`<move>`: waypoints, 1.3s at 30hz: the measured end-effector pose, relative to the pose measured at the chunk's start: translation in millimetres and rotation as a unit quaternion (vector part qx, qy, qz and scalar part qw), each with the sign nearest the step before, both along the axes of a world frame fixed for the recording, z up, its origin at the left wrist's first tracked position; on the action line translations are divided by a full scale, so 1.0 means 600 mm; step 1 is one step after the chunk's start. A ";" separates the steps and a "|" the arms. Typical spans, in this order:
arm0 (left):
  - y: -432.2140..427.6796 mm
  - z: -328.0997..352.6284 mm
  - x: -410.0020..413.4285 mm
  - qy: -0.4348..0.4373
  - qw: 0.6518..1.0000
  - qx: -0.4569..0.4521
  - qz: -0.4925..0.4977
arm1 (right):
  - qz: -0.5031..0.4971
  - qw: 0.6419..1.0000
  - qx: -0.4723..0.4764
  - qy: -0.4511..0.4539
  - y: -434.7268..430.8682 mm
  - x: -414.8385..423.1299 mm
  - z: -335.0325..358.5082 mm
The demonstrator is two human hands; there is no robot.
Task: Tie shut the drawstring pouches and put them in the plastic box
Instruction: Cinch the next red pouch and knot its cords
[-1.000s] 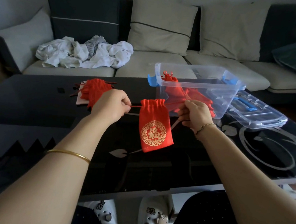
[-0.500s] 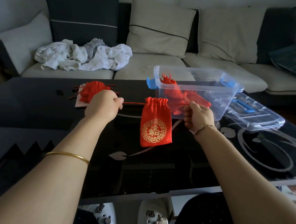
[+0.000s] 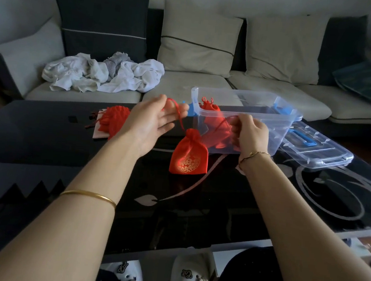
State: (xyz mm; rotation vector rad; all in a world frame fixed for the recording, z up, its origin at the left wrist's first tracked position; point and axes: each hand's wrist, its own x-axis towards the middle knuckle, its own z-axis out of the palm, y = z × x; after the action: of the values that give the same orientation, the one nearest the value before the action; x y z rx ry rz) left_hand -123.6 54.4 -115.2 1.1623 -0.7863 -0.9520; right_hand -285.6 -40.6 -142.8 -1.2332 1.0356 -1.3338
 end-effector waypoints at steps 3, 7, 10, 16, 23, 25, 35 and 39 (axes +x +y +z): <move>-0.003 0.007 -0.021 -0.035 0.999 -0.007 -0.024 | 0.057 0.995 -0.082 0.005 0.022 0.021 0.028; -0.001 0.008 -0.035 -0.118 0.991 0.006 -0.055 | 0.096 0.982 -0.152 0.059 0.035 0.040 0.037; 0.004 0.011 -0.043 -0.198 0.978 0.015 -0.066 | 0.118 0.968 -0.196 0.106 0.036 0.045 0.037; -0.004 0.003 -0.044 -0.237 0.971 0.021 -0.035 | 0.124 0.985 -0.112 0.042 0.037 0.046 0.037; -0.003 0.003 -0.039 -0.214 0.976 0.011 -0.035 | 0.233 0.960 -0.011 0.152 0.029 0.037 0.004; -0.004 0.003 -0.038 -0.207 0.978 0.008 -0.029 | 0.239 0.964 -0.007 0.120 0.031 0.037 0.006; -0.007 0.000 -0.035 -0.158 0.987 0.035 0.003 | 0.232 0.931 -0.094 0.265 0.044 0.023 0.020; -0.005 0.003 -0.037 -0.192 0.981 0.029 -0.027 | 0.210 0.961 -0.054 0.173 0.038 0.028 0.014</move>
State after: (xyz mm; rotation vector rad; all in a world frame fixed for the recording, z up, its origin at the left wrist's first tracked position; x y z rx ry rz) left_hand -146.0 51.3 -113.6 1.4041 -1.1087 -0.8075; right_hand -269.1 -17.5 -134.3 -1.7027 0.8767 -0.8718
